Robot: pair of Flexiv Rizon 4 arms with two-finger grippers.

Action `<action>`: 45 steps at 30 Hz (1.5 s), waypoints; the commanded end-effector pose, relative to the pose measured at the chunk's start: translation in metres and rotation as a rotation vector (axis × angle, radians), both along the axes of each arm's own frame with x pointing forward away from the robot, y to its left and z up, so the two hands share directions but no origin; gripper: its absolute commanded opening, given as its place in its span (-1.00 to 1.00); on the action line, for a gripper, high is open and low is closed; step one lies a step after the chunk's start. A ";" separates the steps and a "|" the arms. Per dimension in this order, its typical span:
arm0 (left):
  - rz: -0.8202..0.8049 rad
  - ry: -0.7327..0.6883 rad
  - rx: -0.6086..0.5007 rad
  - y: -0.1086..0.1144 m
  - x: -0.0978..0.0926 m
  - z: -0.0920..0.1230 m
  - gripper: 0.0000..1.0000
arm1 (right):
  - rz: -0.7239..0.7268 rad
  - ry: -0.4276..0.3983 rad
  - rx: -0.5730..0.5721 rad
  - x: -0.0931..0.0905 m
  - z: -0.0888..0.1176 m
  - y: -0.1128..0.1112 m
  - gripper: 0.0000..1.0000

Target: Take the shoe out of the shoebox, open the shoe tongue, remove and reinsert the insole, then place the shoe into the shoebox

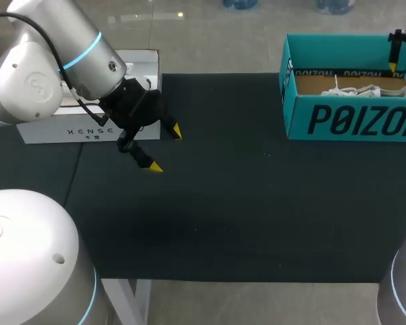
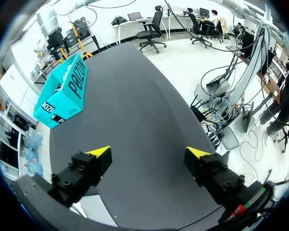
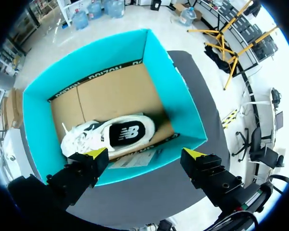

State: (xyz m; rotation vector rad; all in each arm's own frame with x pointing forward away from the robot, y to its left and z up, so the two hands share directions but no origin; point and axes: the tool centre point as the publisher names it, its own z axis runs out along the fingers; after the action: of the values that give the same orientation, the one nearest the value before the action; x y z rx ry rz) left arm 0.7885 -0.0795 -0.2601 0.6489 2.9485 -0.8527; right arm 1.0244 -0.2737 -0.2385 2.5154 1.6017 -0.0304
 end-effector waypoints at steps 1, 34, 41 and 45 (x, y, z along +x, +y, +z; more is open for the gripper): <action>0.000 0.000 0.003 -0.001 0.000 -0.001 1.00 | 0.004 -0.047 -0.008 -0.032 0.019 0.028 1.00; -0.306 -0.225 0.110 0.127 0.111 0.011 1.00 | -0.012 -0.042 0.001 -0.039 0.017 0.047 1.00; -0.282 -0.265 0.156 0.151 0.154 0.016 1.00 | -0.012 -0.042 0.001 -0.039 0.017 0.047 1.00; -0.277 -0.259 0.156 0.151 0.159 0.017 1.00 | -0.012 -0.042 0.001 -0.039 0.017 0.047 1.00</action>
State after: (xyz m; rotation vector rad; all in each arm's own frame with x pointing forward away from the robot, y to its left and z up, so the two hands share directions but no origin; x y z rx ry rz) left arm 0.9408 0.0750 -0.2425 1.0950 2.7327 -0.5056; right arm 0.9866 -0.2265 -0.2211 2.5103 1.5730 0.0193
